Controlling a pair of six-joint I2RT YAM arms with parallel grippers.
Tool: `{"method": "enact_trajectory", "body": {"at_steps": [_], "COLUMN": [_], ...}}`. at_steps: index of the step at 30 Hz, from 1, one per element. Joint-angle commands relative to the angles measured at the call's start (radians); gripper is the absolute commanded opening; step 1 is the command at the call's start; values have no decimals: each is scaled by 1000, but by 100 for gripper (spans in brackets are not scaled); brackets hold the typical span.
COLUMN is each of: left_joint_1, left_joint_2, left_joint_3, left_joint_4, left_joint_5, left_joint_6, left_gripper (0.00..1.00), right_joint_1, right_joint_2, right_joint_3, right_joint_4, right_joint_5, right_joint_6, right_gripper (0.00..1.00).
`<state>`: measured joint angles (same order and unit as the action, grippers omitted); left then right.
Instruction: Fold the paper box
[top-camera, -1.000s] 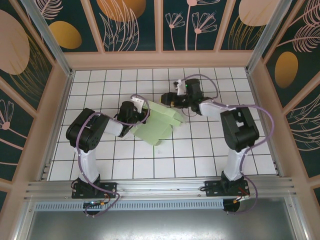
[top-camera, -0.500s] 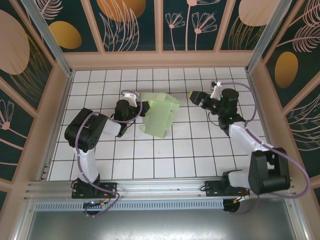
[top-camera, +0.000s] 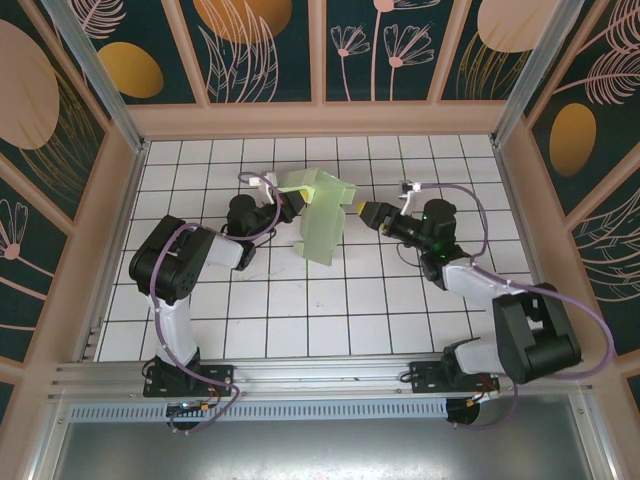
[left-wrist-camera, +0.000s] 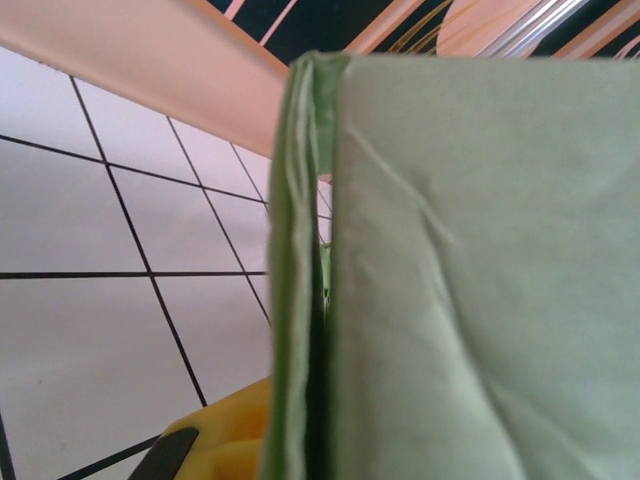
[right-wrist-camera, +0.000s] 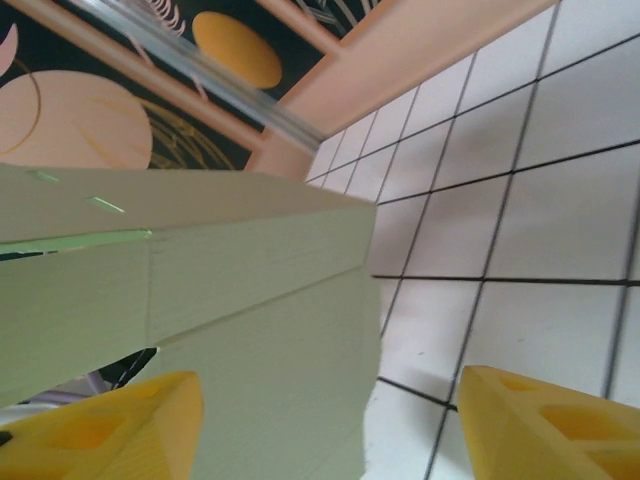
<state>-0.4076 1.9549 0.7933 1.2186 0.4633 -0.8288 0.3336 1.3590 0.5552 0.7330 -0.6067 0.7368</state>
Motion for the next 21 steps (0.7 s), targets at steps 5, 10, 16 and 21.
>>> {"method": "enact_trajectory", "body": {"at_steps": [5, 10, 16, 21], "left_joint_1": [3, 3, 3, 3], "left_joint_2": [-7, -1, 18, 17], "left_joint_3": [6, 3, 3, -5], "left_joint_4": [60, 59, 68, 65], "left_joint_5": [17, 6, 4, -5], "left_joint_6": [-13, -8, -13, -3], "left_gripper": [0, 0, 0, 0], "right_joint_1": [55, 83, 101, 98], "right_joint_2": [91, 90, 113, 96], "right_joint_3": [92, 107, 127, 112], "right_joint_4": [213, 170, 166, 159], "right_joint_5": [-42, -19, -12, 9], "right_joint_6": [90, 50, 58, 50], "right_gripper": [61, 62, 63, 63]}}
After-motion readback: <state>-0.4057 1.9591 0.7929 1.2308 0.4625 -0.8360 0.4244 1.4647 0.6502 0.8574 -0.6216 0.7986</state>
